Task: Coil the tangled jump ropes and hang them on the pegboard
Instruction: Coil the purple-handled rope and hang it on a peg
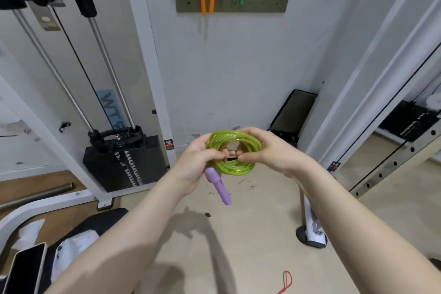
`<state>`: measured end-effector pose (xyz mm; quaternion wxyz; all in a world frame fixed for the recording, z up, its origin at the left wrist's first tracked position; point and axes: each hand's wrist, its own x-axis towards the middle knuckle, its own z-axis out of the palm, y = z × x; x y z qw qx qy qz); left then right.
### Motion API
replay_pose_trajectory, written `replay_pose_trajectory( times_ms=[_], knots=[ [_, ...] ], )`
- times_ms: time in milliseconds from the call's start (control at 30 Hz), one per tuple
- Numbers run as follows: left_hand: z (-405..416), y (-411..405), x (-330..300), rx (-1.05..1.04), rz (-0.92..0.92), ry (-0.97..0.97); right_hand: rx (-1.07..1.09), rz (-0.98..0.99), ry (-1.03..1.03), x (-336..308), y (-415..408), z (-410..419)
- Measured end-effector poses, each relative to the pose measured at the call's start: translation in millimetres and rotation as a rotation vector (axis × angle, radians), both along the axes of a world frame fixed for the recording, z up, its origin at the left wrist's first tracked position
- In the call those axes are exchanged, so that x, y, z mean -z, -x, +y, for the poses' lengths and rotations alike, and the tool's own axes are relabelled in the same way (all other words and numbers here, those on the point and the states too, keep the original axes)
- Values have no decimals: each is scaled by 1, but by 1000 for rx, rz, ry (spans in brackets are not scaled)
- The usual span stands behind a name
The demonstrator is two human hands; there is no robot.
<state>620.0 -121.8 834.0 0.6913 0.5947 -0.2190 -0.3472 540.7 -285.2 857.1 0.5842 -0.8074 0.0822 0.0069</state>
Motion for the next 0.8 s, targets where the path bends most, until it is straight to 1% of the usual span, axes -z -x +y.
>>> replay_pose_trajectory(
  times_ms=[33, 67, 100, 133, 233, 267, 300, 433, 533, 600, 667, 800],
  knots=[
    [-8, -7, 0, 9, -1, -33, 50, -8, 224, 2, -8, -5],
    [-17, -14, -1, 10, -3, -63, 115, -20, 359, 4, -15, -9],
    [-26, -22, -3, 4, -15, -74, 167, -34, 390, 5, -23, -13],
    [-36, -31, -6, 0, -40, -65, 178, -42, 329, 5, -30, -19],
    [-63, -66, -16, -14, -100, -1, 70, -10, -59, 0, -55, -45],
    [-73, -80, -20, -12, -111, 18, 58, -16, -129, -6, -66, -54],
    [-81, -94, -22, -8, -131, 22, 69, -41, -150, -11, -77, -63],
    [-122, -164, -37, -8, -224, 24, 187, -199, -73, -42, -140, -91],
    [-152, -218, -66, 29, -340, 22, 220, -225, 50, -68, -199, -116],
    [-171, -256, -93, 60, -399, 35, 206, -230, 37, -86, -238, -135],
    [-189, -294, -120, 89, -422, 64, 204, -278, 55, -105, -275, -154],
    [-221, -365, -162, 108, -496, 66, 242, -467, 307, -137, -338, -181]
  ],
)
